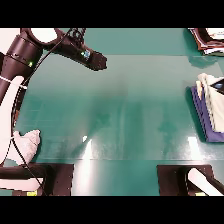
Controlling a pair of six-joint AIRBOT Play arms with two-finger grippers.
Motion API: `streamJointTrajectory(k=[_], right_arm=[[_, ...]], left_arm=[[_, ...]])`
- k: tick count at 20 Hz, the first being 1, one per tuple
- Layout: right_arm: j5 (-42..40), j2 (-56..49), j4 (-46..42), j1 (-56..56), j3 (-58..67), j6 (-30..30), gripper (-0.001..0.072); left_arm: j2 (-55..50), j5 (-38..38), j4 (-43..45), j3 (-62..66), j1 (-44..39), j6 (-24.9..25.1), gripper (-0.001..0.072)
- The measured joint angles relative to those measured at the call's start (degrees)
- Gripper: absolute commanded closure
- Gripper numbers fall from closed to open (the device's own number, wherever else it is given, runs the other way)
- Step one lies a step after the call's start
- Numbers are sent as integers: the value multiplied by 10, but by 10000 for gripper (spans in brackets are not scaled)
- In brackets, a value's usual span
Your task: Fold the shirts.
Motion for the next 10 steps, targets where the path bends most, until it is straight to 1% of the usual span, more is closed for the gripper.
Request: streamJointTrajectory(k=[1, 2, 6, 10], right_arm=[[-10, 0, 0, 38, 0, 0, 637], [-17, 0, 0, 72, 0, 0, 691], [-39, 0, -12, 175, 0, -3, 691], [-47, 0, -26, 217, 0, -5, 691]], left_arm=[[0, 4, 0, 0, 0, 0, 678], [0, 8, 0, 0, 0, 0, 678], [0, 22, 0, 0, 0, 0, 678], [0, 36, 0, 0, 0, 0, 678]])
